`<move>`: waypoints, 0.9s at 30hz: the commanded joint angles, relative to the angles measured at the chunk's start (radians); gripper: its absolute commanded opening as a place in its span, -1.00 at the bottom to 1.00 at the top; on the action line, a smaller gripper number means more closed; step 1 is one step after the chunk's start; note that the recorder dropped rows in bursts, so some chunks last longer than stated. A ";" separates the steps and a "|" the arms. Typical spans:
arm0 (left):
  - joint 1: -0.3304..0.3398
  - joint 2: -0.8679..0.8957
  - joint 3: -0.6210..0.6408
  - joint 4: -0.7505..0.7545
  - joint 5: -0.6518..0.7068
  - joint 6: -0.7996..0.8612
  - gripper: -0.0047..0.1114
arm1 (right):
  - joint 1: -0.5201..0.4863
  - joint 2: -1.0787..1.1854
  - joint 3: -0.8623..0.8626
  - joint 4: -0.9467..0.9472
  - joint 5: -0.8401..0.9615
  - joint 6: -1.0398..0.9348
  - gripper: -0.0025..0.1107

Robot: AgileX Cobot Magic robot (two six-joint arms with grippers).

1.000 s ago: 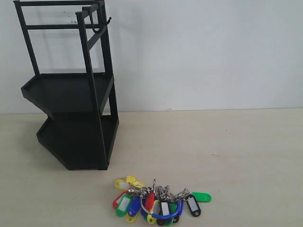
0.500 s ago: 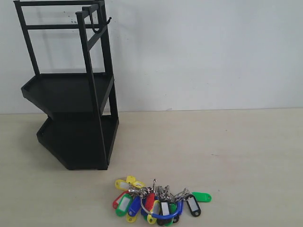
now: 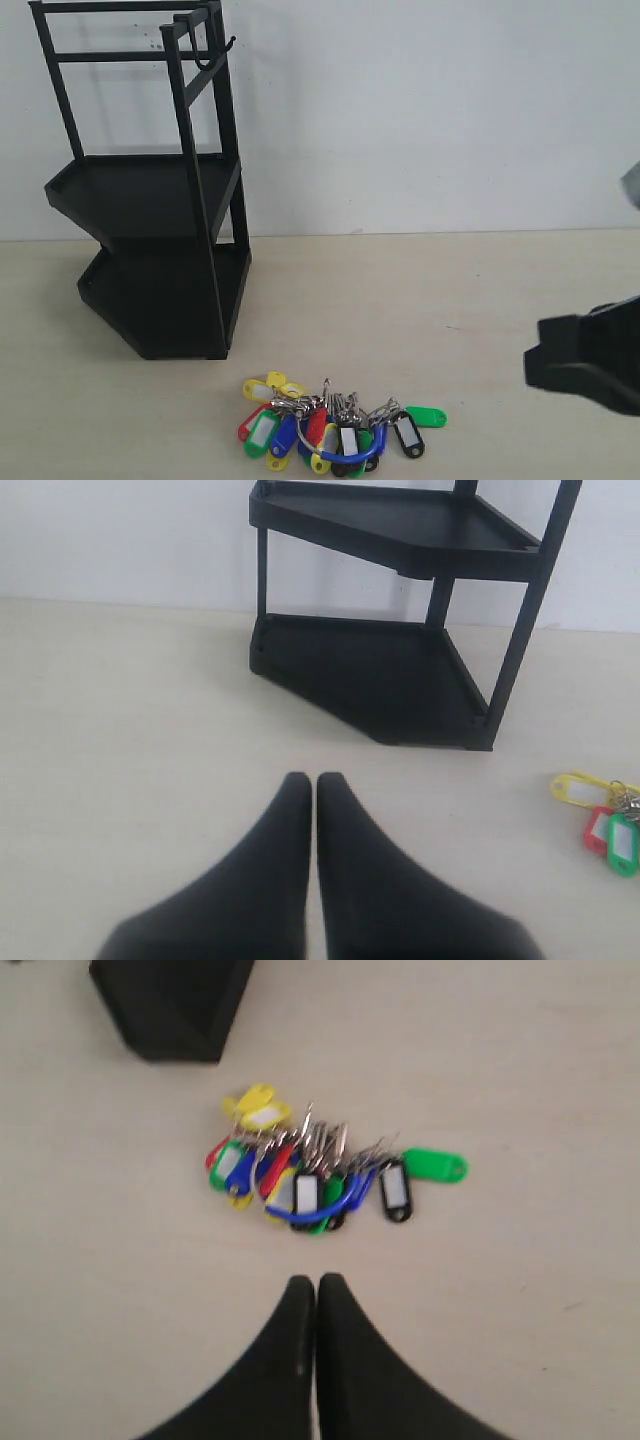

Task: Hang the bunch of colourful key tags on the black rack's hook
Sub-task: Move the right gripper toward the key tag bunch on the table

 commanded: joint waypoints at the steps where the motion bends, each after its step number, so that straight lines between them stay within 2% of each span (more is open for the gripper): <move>1: -0.001 -0.002 -0.001 0.005 -0.008 0.003 -0.84 | 0.087 0.128 -0.004 0.066 -0.021 -0.088 -0.96; 9: -0.001 -0.002 -0.001 0.005 -0.008 0.003 -0.84 | 0.210 0.386 -0.006 0.098 -0.160 -0.104 -0.93; 11: -0.001 -0.002 -0.001 0.005 -0.008 0.003 -0.84 | 0.229 0.441 -0.006 0.119 -0.201 -0.104 -0.77; 14: -0.001 -0.002 -0.001 0.005 -0.008 0.003 -0.84 | 0.249 0.516 -0.006 0.155 -0.246 -0.109 -0.32; 17: -0.001 -0.002 -0.001 0.005 -0.008 0.003 -0.84 | 0.251 0.568 -0.006 0.225 -0.268 -0.109 0.01; 19: -0.001 -0.002 -0.001 0.005 -0.008 0.003 -0.84 | 0.251 0.590 -0.012 0.279 -0.271 -0.111 0.01; 24: -0.001 -0.002 -0.001 0.005 -0.008 0.003 -0.84 | 0.251 0.636 -0.070 0.368 -0.207 -0.147 -0.24; 27: -0.001 -0.002 -0.001 0.005 -0.008 0.003 -0.84 | 0.261 0.665 -0.115 0.398 -0.167 -0.259 -0.29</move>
